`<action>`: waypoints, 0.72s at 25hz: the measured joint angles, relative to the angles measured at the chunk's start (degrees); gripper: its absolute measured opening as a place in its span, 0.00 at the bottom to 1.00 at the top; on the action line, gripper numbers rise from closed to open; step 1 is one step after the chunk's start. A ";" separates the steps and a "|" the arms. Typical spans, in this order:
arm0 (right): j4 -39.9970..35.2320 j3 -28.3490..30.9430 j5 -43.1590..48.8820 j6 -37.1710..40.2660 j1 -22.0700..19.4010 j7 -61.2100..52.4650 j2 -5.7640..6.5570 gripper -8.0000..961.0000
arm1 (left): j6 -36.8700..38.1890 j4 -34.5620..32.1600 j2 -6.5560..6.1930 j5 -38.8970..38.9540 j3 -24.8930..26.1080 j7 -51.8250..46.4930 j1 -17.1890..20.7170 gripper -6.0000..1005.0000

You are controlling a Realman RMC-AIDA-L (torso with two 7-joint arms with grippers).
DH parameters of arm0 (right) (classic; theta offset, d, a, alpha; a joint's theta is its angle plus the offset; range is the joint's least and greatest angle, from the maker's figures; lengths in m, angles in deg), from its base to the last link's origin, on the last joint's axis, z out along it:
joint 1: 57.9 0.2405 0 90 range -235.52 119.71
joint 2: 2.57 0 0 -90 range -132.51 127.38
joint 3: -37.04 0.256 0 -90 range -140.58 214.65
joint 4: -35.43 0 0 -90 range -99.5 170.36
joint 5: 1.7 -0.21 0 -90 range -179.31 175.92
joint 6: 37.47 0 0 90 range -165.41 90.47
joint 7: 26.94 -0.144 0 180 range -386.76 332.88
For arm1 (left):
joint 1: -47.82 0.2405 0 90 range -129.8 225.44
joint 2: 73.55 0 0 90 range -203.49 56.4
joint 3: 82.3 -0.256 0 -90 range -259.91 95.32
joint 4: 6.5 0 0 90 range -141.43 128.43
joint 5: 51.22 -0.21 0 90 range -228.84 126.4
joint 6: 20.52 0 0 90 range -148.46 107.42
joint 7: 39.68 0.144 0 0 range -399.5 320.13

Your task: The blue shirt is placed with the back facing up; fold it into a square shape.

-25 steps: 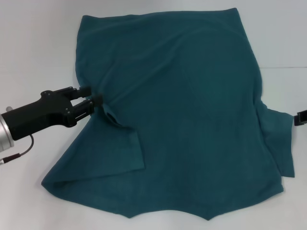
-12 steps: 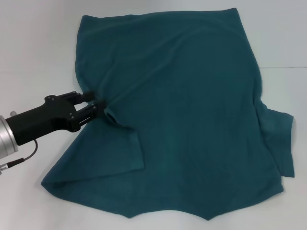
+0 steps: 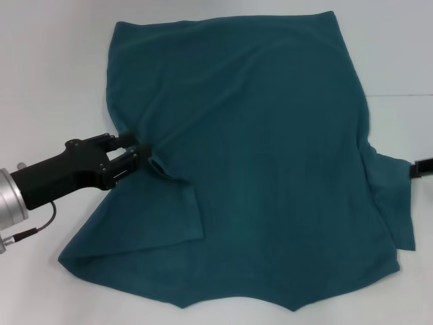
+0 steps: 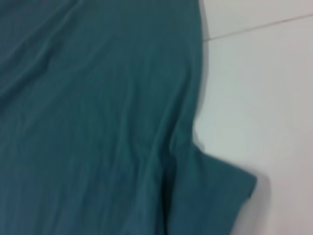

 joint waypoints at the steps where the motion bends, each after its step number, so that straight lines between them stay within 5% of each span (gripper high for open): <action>1: 1.44 0.18 0.06 -0.60 0.94 0.23 0.32 0.63 | 0.00 0.01 0.04 0.02 0.03 0.13 -0.01 0.44; 18: 8.41 0.25 1.63 -3.45 3.97 0.47 1.31 0.63 | -0.95 0.61 0.46 0.05 0.62 1.49 0.76 0.44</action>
